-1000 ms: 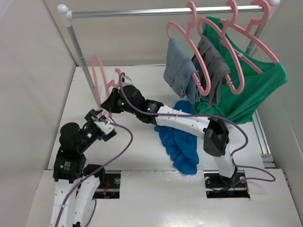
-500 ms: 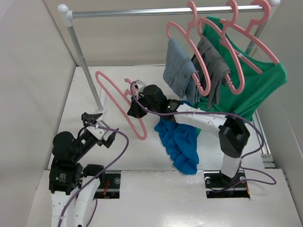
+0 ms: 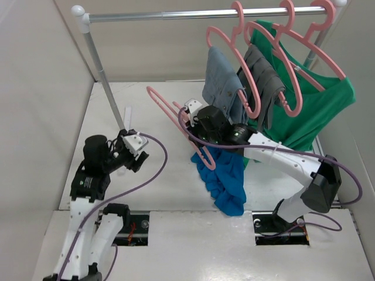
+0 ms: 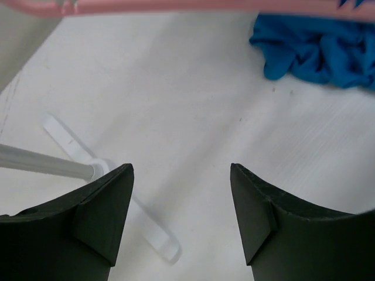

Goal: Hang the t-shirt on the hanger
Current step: Place tshirt on hanger

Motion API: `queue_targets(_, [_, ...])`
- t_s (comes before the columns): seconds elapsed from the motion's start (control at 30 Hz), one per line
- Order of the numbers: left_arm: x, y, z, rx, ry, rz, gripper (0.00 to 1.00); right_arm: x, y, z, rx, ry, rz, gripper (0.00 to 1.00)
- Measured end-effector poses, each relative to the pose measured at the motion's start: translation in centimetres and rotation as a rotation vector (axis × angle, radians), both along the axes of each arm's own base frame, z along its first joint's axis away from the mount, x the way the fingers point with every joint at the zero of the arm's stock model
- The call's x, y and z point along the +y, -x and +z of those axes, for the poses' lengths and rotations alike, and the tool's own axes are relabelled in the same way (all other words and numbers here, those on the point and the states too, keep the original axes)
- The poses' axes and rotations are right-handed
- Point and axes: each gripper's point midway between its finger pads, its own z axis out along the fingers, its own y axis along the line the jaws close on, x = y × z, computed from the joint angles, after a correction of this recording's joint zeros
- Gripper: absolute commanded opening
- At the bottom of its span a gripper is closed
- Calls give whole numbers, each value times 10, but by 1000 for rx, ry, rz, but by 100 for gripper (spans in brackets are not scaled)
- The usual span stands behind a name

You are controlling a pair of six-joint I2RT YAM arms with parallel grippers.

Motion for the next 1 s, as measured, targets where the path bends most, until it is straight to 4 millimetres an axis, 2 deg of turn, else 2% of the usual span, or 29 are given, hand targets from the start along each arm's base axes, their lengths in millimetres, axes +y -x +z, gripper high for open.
queue_targets(0.07, [6, -8, -16, 25, -83, -16, 71, -22, -2, -6, -8, 58, -37, 0])
queue_targets(0.2, [11, -22, -41, 89, -196, -61, 71, -63, -16, -15, -2, 117, -116, 0])
queue_targets(0.3, [-7, -36, -48, 124, -248, -133, 71, -92, -31, -20, 6, 147, -181, 0])
queue_targets(0.33, [-17, -39, -52, 129, -274, -161, 71, -99, -36, -21, 6, 153, -195, 0])
queue_targets(0.37, [-34, -43, -57, 125, -310, -207, 76, -104, -40, -21, 5, 158, -203, 0])
queue_targets(0.47, [-87, -33, -77, 147, -345, -358, 83, -112, -45, -21, 0, 167, -195, 0])
queue_targets(0.53, [-111, -25, -88, 178, -326, -430, 88, -112, -47, -22, -3, 174, -180, 0])
queue_targets(0.7, [-145, -45, -110, 190, -274, -480, 91, -110, -51, -27, 10, 179, -151, 0])
queue_targets(0.87, [-173, -67, -168, 269, -312, -523, 91, -120, -60, -33, 31, 178, -167, 0])
queue_targets(0.93, [-182, -72, -191, 302, -340, -541, 92, -122, -61, -33, 32, 177, -172, 0])
queue_targets(1.0, [-185, -69, -207, 326, -369, -561, 92, -124, -62, -33, 32, 178, -176, 0])
